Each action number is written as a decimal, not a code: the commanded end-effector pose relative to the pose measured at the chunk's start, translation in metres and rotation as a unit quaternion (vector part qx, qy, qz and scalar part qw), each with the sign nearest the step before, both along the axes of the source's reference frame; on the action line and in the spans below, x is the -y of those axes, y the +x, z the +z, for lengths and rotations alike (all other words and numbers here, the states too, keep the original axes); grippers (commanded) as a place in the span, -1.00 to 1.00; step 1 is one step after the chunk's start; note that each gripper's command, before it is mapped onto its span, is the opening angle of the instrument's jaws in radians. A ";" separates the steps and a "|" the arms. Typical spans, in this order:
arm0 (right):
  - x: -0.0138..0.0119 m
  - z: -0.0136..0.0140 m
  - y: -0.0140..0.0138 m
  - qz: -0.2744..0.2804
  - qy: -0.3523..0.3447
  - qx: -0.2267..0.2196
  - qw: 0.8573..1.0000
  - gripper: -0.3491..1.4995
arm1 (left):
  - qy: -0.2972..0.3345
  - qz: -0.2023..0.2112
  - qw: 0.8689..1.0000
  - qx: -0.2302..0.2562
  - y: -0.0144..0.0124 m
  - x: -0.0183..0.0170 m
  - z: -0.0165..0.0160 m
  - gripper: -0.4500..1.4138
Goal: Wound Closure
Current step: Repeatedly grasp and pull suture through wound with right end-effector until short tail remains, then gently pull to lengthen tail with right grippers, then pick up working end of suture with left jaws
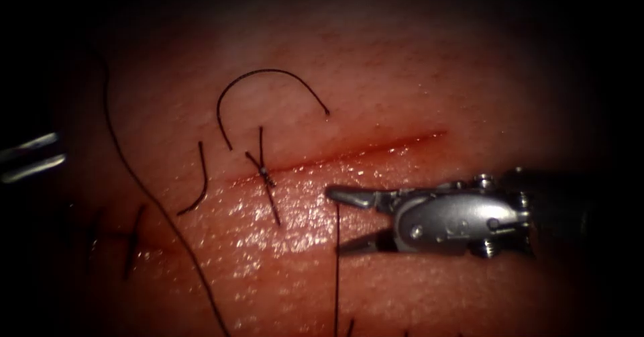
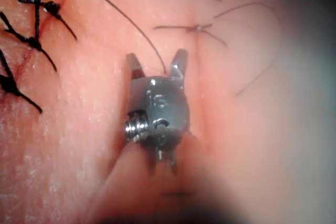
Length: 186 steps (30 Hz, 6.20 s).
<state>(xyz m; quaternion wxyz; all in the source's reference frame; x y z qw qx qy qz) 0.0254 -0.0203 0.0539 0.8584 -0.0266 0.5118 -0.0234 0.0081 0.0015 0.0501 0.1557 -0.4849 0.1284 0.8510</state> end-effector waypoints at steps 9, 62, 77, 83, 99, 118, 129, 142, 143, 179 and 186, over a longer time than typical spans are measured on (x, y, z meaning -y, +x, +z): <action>0.0014 -0.0010 0.0006 0.021 0.047 -0.009 0.999 -1.00 | 0.001 -0.001 1.000 0.001 -0.0005 -0.0003 0.0006 -1.00; -0.0044 -0.0122 -0.0087 0.054 0.002 -0.093 0.994 0.76 | 0.006 0.012 1.000 0.000 -0.0020 -0.0001 0.0015 -1.00; -0.0109 -0.0038 -0.0005 0.076 -0.029 -0.130 0.988 0.78 | 0.006 0.014 1.000 0.000 -0.0021 0.0000 0.0016 -1.00; -0.0113 -0.0021 0.0015 0.072 -0.035 -0.135 0.988 0.72 | 0.006 0.014 1.000 0.000 -0.0021 0.0000 0.0016 -1.00; -0.0109 -0.0020 0.0015 0.085 0.048 -0.131 0.987 -1.00 | 0.008 0.012 1.000 0.001 -0.0021 0.0001 0.0014 -1.00; -0.0172 -0.0003 0.0011 0.137 0.316 -0.092 0.934 -1.00 | 0.011 0.012 1.000 0.000 -0.0026 0.0002 0.0016 -1.00; -0.0187 0.0002 0.0028 0.148 0.472 -0.067 0.866 -1.00 | 0.012 0.018 1.000 0.001 -0.0030 0.0004 0.0017 -1.00; -0.0201 -0.0005 0.0027 0.158 0.488 -0.056 0.857 -1.00 | 0.012 0.023 1.000 -0.001 -0.0036 0.0003 0.0026 -1.00; -0.0201 -0.0005 0.0027 0.159 0.488 -0.055 0.856 -1.00 | 0.012 0.024 1.000 -0.001 -0.0037 0.0003 0.0027 -1.00; -0.0196 -0.0102 -0.0066 0.152 0.266 -0.216 0.927 0.60 | 0.100 -0.102 0.988 0.061 -0.0025 -0.0025 0.0085 0.86; -0.0154 -0.0090 -0.0076 0.152 0.243 -0.201 0.937 0.62 | 0.114 -0.097 0.987 0.063 -0.0003 -0.0009 0.0062 0.87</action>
